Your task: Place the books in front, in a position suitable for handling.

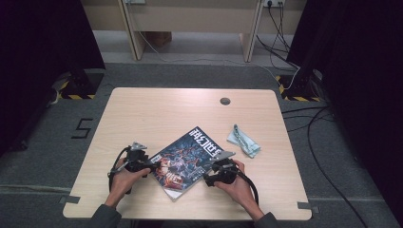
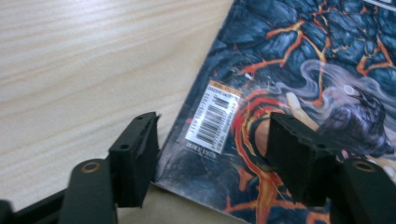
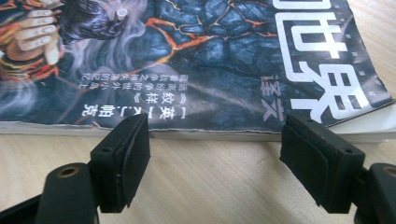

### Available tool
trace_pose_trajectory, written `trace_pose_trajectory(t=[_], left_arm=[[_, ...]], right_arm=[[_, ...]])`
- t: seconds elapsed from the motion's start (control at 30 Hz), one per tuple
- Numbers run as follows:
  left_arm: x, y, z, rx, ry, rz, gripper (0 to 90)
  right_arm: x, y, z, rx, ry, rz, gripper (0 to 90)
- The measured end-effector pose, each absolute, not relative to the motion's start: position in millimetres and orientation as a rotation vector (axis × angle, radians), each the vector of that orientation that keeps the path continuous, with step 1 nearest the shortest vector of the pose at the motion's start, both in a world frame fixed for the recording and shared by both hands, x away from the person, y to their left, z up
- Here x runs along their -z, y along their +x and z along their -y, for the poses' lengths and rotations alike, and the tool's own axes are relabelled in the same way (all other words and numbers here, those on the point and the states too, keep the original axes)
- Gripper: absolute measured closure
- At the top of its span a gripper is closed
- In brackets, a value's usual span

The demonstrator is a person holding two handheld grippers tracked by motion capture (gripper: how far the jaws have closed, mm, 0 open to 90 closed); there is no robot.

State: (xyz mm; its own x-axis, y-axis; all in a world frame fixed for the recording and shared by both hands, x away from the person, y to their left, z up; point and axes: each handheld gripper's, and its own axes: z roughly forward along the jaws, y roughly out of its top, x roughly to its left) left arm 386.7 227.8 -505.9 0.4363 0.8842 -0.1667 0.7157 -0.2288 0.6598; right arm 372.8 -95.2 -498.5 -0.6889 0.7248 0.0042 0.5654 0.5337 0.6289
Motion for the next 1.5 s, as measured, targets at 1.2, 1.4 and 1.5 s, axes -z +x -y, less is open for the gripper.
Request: trace_pose_trajectory(t=[1.2,1.4,1.5], left_arm=[[502,291,-160,-0.223,2.189,-1.039,36.4],[503,294,-155,-0.277,2.214,-1.006,37.9],[504,298,-152,-0.282,2.207,-1.004,38.0]], right_arm=[[495,380,119,-0.891,1.162,-2.499,35.2],[496,384,115,-0.910,1.157,-2.498,39.0],[496,386,117,-0.912,1.168,-2.482,39.1]])
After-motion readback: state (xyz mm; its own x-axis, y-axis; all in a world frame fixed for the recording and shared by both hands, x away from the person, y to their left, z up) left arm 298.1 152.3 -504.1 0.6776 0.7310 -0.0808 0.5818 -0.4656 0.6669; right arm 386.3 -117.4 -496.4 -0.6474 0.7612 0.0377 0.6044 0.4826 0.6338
